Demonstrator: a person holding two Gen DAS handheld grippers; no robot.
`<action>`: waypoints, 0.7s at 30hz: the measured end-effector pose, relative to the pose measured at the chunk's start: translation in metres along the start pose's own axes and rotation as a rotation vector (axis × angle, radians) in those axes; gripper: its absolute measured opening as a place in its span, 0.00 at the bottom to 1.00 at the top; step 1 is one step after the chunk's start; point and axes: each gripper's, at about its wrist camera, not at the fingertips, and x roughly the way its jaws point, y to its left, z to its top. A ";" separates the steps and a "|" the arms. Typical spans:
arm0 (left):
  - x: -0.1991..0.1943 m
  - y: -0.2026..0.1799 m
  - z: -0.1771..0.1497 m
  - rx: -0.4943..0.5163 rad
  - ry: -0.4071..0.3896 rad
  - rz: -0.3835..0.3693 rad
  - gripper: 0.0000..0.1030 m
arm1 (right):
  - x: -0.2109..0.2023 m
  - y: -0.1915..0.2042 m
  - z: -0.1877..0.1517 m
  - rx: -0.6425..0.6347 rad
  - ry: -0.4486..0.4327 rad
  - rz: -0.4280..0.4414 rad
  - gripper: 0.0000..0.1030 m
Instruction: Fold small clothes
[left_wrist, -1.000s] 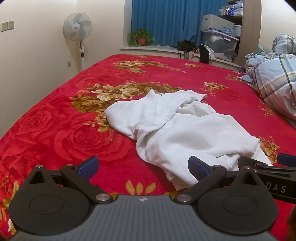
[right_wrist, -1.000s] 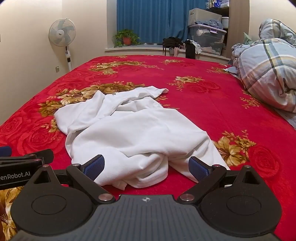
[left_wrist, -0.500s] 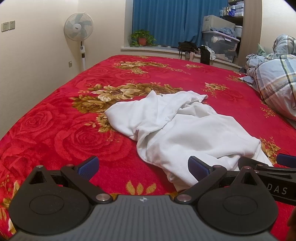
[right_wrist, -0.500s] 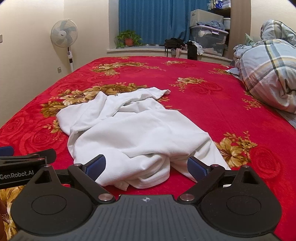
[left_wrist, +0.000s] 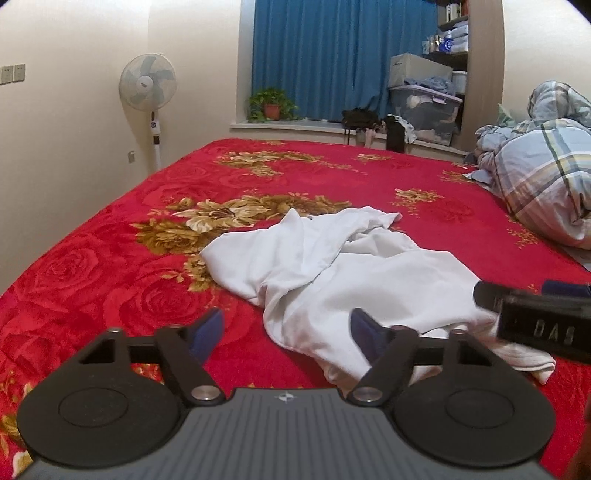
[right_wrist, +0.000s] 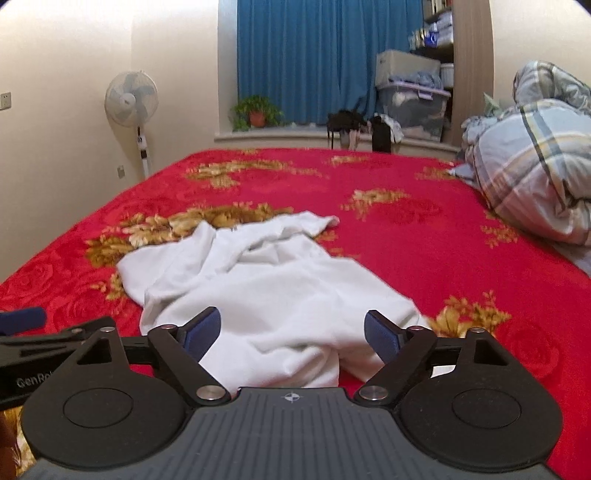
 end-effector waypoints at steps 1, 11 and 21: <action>0.001 0.003 0.002 -0.007 0.004 -0.014 0.63 | 0.000 -0.002 0.003 0.005 -0.008 0.003 0.79; 0.072 0.000 0.077 0.070 -0.012 -0.128 0.34 | 0.049 -0.061 0.074 0.024 -0.030 0.067 0.58; 0.289 -0.071 0.129 0.170 0.227 -0.169 0.39 | 0.100 -0.099 0.086 0.095 0.036 0.064 0.59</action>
